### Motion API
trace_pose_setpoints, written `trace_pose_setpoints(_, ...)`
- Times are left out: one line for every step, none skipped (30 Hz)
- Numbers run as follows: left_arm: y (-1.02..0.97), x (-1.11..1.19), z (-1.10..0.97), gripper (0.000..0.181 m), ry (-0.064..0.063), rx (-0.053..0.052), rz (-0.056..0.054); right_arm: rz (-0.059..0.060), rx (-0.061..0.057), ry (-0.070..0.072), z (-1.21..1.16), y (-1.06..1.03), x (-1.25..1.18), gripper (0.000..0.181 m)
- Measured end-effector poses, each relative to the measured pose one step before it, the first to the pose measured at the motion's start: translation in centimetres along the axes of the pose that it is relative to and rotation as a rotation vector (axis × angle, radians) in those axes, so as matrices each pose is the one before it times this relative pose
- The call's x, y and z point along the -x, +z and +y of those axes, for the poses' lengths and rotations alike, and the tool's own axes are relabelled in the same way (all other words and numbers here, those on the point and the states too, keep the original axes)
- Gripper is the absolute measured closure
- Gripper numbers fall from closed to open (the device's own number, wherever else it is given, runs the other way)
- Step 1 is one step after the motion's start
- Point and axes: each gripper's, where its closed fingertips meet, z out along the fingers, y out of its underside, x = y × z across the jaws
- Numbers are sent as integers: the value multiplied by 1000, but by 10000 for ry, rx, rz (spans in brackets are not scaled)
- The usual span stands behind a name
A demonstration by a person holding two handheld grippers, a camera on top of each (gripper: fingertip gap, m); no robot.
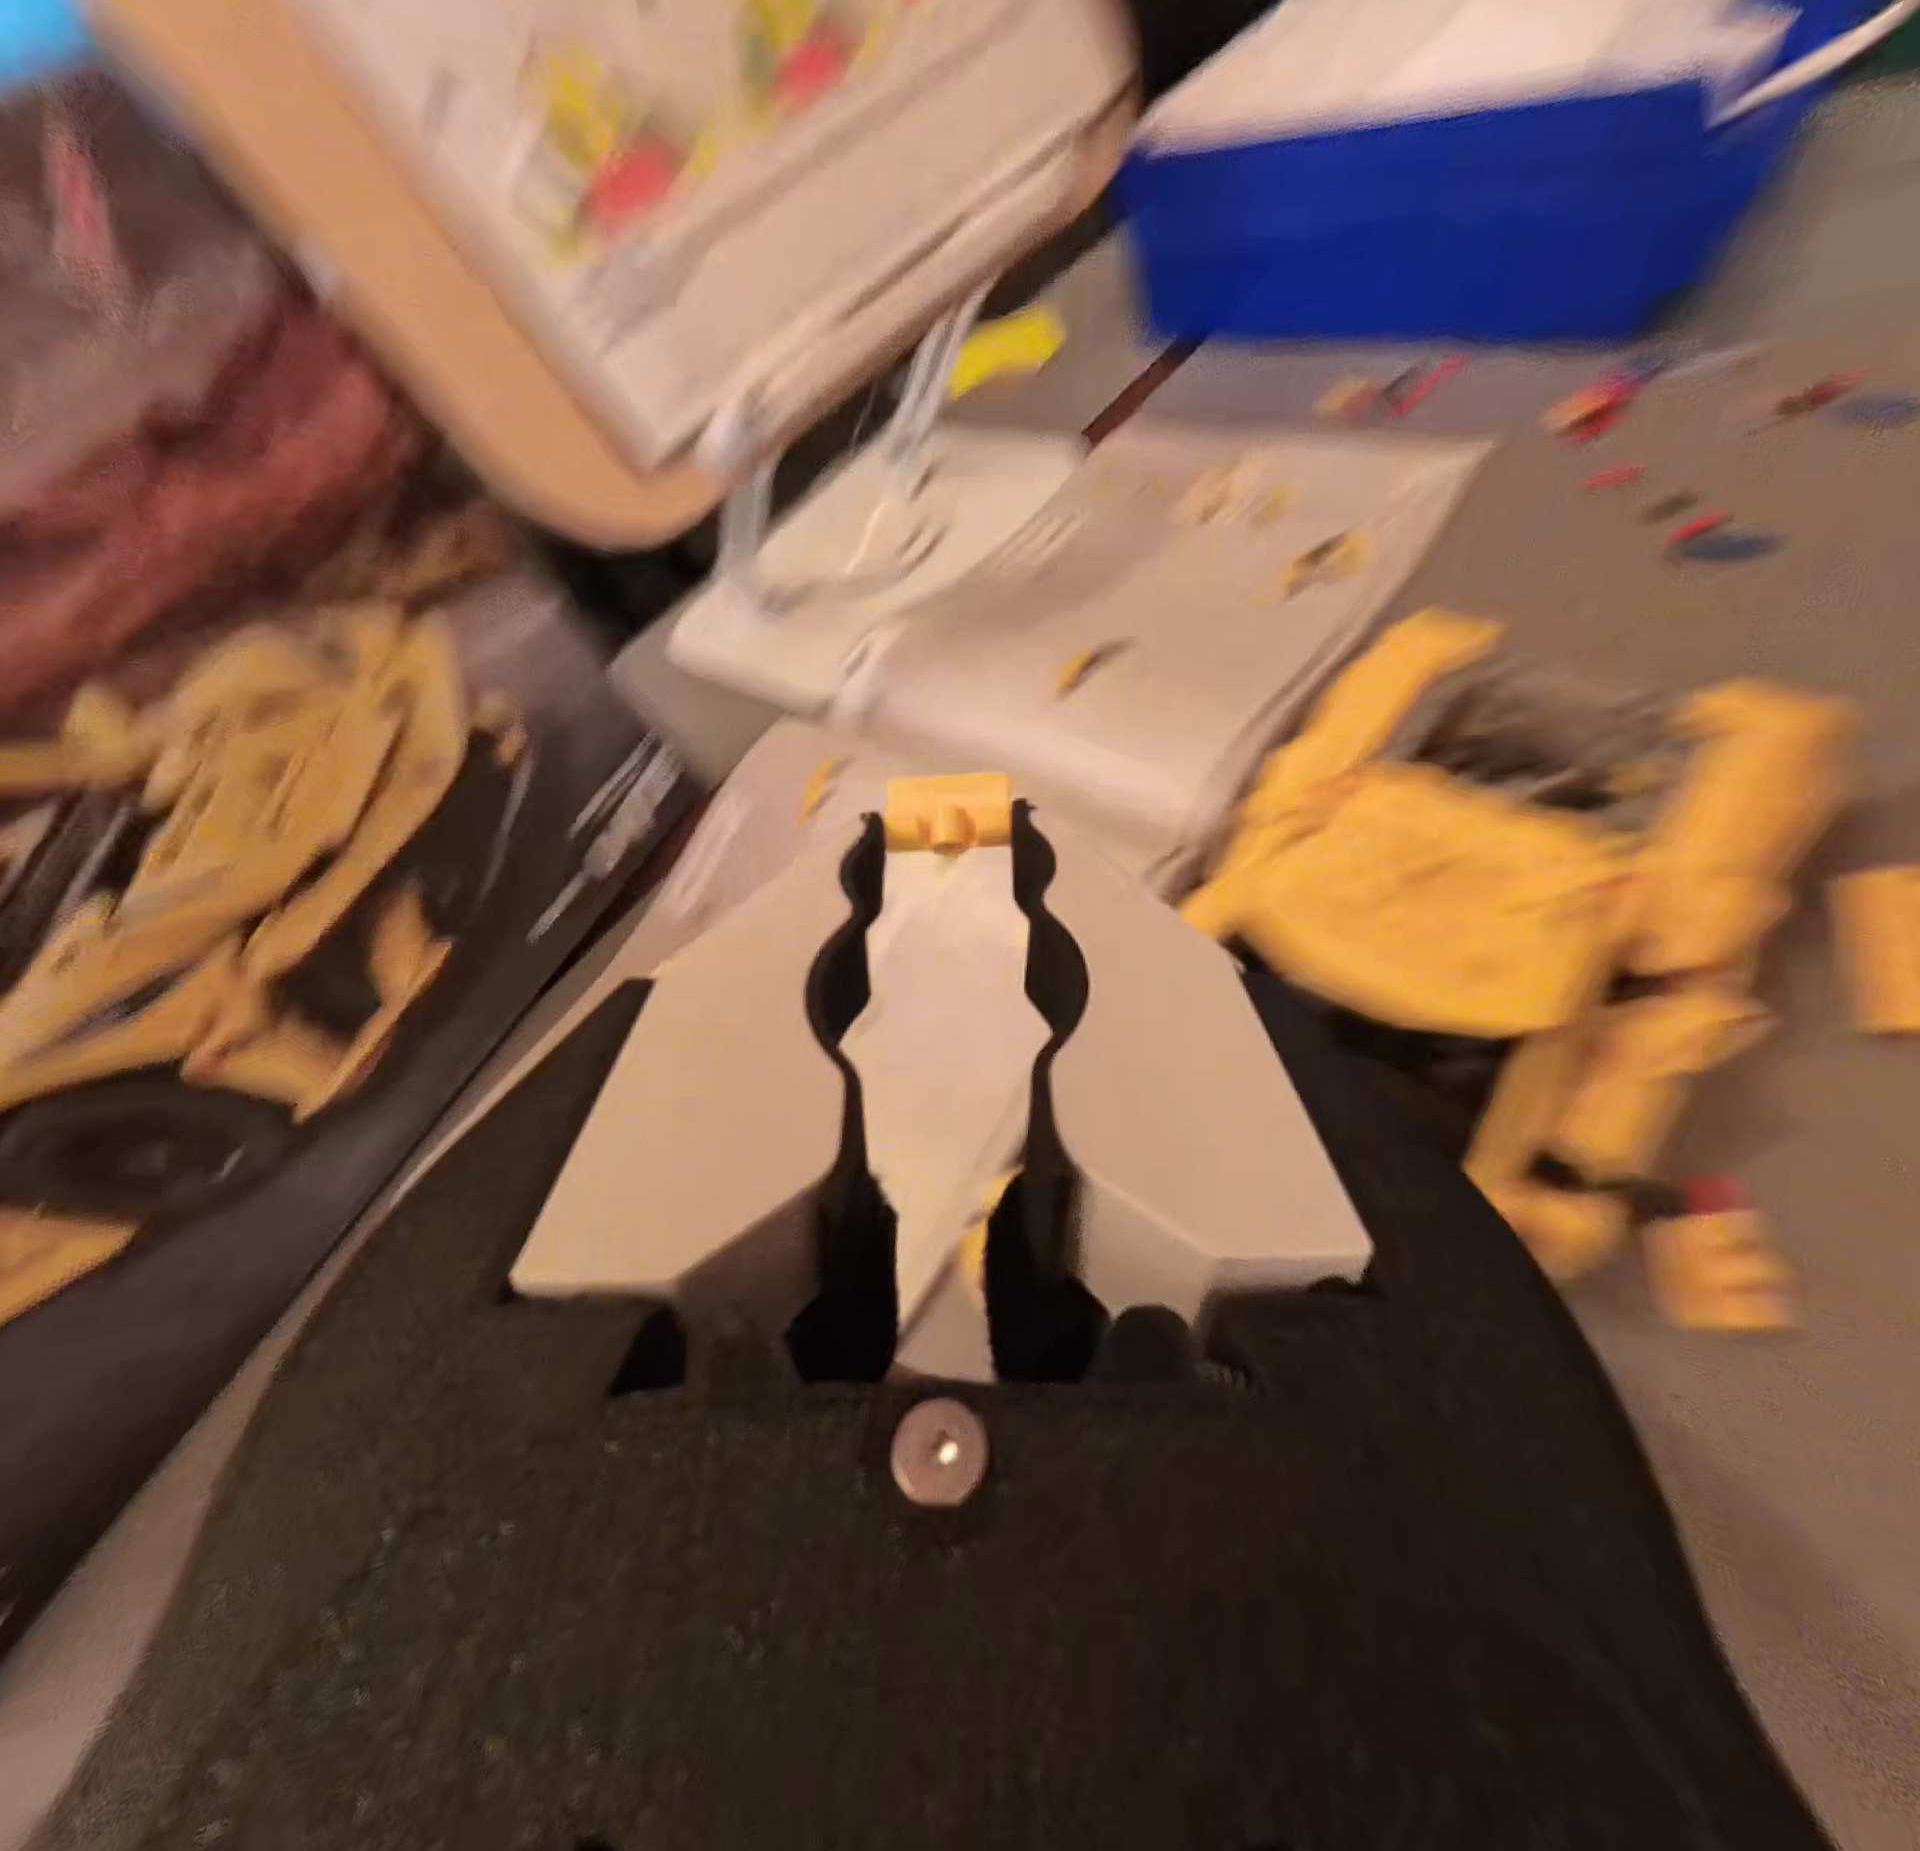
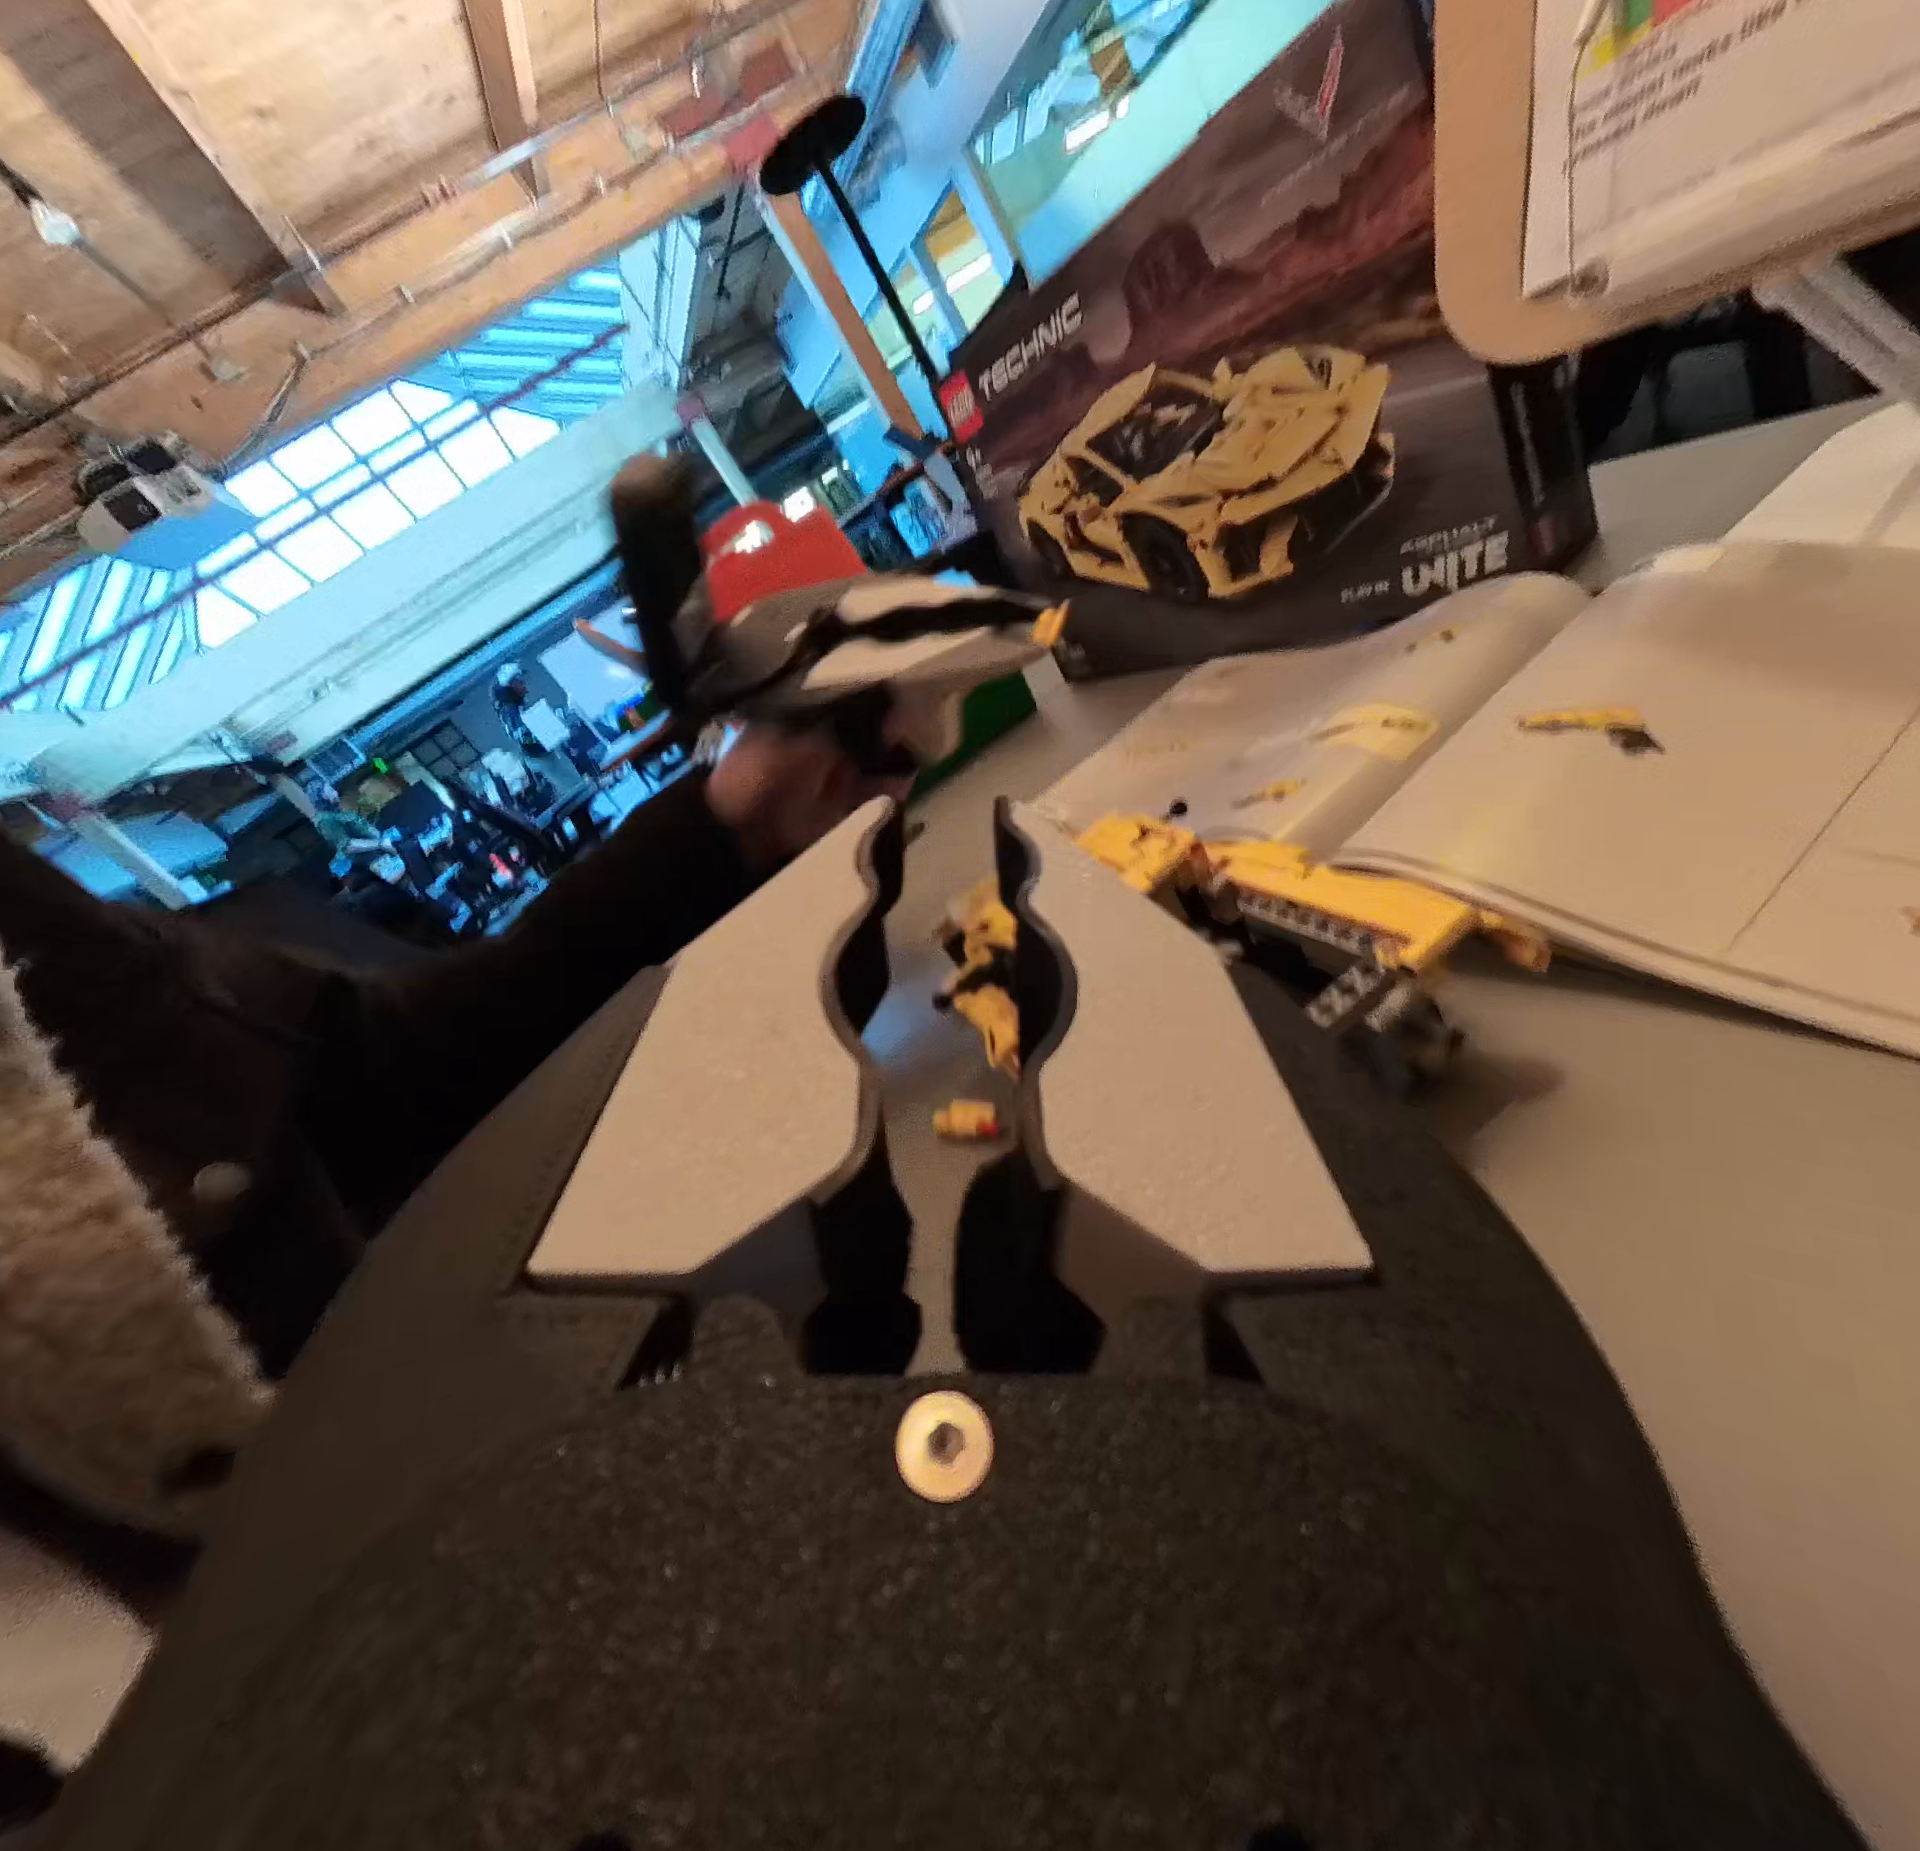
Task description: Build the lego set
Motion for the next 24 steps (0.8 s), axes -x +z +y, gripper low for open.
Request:
trace_pose_setpoints(-819, -3303, -2421, 157, 313, -620, 260, -123, -209, 187, -478, 660, 415, 160)
trace_pose_setpoints(-488, -2851, -2051, 157, 335, -437, 76, -265, -103, 354, -83, 746, 621, 158)
trace_pose_setpoints(-265, -2353, -1687, 157, 265, -304, -60, -315, -40, 416, 199, 753, 675, 154)
trace_pose_setpoints(-192, -2119, -1431, 157, 233, -258, 3, -344, -31, 309, 368, 667, 743, 151)
trace_pose_setpoints(-129, -1933, -1250, 157, 206, -287, 69, -230, -65, 249, 416, 451, 592, 149)
trace_pose_setpoints(-65, -1690, -939, 157, 223, -214, 94, -288, -54, 250, 429, 242, 708, 150)
trace_pose_setpoints(26, -1381, -580, 157, 322, -64, 43, -307, -50, 312, 372, 44, 691, 151)
trace_pose_setpoints(66, -987, -320, 157, 388, 33, -100, -186, -110, 333, 196, -160, 450, 154)
trace_pose_setpoints(37, -795, -264, 157, 419, 7, -129, -177, -273, 344, -117, -373, 392, 159)
trace_pose_setpoints(-22, -772, -342, 157, 378, -75, -36, -97, -325, 367, -232, -476, 183, 164)
trace_pose_setpoints(-76, -601, -441, 157, 225, -126, -35, -23, -109, 268, 60, -427, 47, 171)
trace_pose_setpoints(-64, -513, -409, 158, 90, -93, 30, 62, 72, 120, 282, -398, -92, 178)
trace_pose_setpoints(-12, -446, -232, 157, 50, 25, 68, 28, 66, 94, 210, -376, -18, 179)
trace_pose_setpoints(-58, -392, -250, 158, 83, -10, 55, 14, 157, 131, 281, -284, 50, 180)
trace_pose_setpoints(-116, -328, -260, 158, 60, -40, 57, -59, 221, 69, 281, -213, 187, 180)
trace_pose_setpoints(-108, -349, -104, 157, -20, 35, 135, 24, 266, 56, 189, -255, 131, 180)
trace_pose_setpoints(-170, -353, -40, 158, -53, 35, 248, 69, 411, -183, 269, -231, 81, 181)
trace_pose_setpoints(-327, -317, -209, 158, -132, -135, 321, 67, 465, -296, 249, -191, 82, 181)
trace_pose_setpoints(-485, -296, -329, 157, -154, -277, 432, 64, 579, -298, 277, -230, 22, 180)
trace_pose_setpoints(-466, -213, -90, 155, -193, -119, 514, -40, 780, -288, 515, -199, 100, 180)
trace_pose_setpoints(-361, -344, 293, 152, -246, 160, 711, -50, 989, -286, 847, -140, 78, 180)
trace_pose_setpoints(-291, -384, 295, 150, -296, 169, 738, -84, 1024, -300, 959, -83, 180, 180)
trace_pose_setpoints(-316, -479, 73, 150, -239, -13, 716, -282, 699, -331, 561, 1, 589, 180)
trace_pose_setpoints(-224, -459, 54, 150, -117, -39, 569, -230, 531, -234, 359, 65, 532, 180)
